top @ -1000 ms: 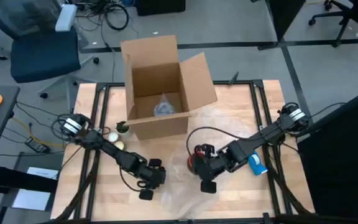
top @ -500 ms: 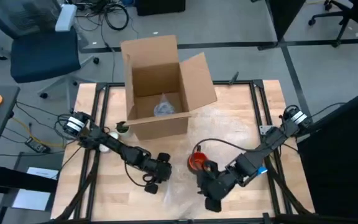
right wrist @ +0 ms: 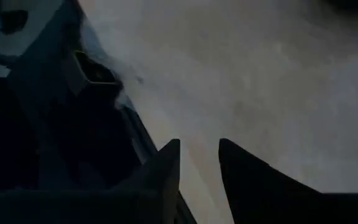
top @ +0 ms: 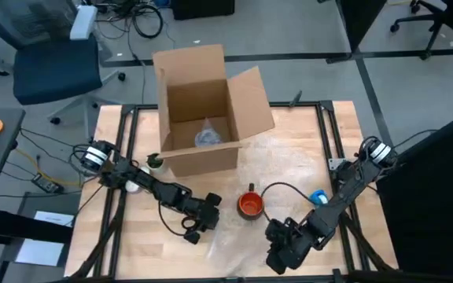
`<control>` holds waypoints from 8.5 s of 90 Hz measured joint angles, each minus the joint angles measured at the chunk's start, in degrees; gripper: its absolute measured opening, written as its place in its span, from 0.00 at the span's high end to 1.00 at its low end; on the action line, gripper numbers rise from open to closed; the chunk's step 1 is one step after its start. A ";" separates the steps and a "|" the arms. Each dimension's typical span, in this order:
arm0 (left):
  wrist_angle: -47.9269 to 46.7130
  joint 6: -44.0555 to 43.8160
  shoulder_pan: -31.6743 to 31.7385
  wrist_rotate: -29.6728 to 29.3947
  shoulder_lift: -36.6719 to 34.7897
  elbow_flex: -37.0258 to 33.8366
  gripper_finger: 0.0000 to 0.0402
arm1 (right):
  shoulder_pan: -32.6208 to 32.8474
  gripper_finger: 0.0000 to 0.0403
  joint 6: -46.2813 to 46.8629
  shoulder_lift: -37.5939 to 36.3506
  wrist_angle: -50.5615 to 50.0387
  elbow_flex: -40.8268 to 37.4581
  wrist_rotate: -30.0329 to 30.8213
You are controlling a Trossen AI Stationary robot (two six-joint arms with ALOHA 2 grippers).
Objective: Wrap mug
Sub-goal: Wrap the black mug with bubble wrap
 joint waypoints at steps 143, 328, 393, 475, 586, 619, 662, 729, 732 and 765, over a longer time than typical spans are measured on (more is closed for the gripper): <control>17.43 -14.97 0.52 -2.62 0.30 0.10 0.84 | 3.20 1.00 -6.29 16.96 14.26 5.46 -10.33; 10.85 -22.74 -5.79 -1.84 -7.69 3.98 0.84 | -0.69 1.00 -43.30 24.45 17.42 14.64 15.52; -2.55 -35.25 -19.77 1.80 -10.05 4.13 0.84 | -1.11 1.00 -45.09 16.26 7.10 14.64 41.03; -15.75 -33.79 -17.53 -17.14 -3.01 4.02 0.84 | -5.57 1.00 -39.11 8.00 -19.89 14.67 38.90; -33.81 -36.54 -17.34 -28.64 -4.05 9.44 0.84 | -4.50 0.93 -49.67 7.87 2.30 14.67 18.10; -40.31 -36.14 -21.14 -28.49 -8.37 17.84 0.84 | -4.47 0.75 -42.29 6.53 -2.42 14.67 16.00; -19.71 -27.38 -20.82 -25.77 1.94 15.58 0.84 | -2.65 0.76 -17.99 -0.20 -34.03 14.69 14.58; -45.42 -29.43 -12.67 -30.03 7.91 15.32 0.84 | -2.17 0.76 -11.92 -0.02 -24.01 3.80 6.90; -47.70 -29.78 -12.41 -30.67 7.91 15.32 0.84 | -2.17 0.76 -11.88 -0.02 -24.16 3.27 6.88; -66.49 -38.21 -11.63 -34.41 7.91 15.26 0.84 | -2.24 0.76 -8.01 -0.02 -23.93 -1.93 7.46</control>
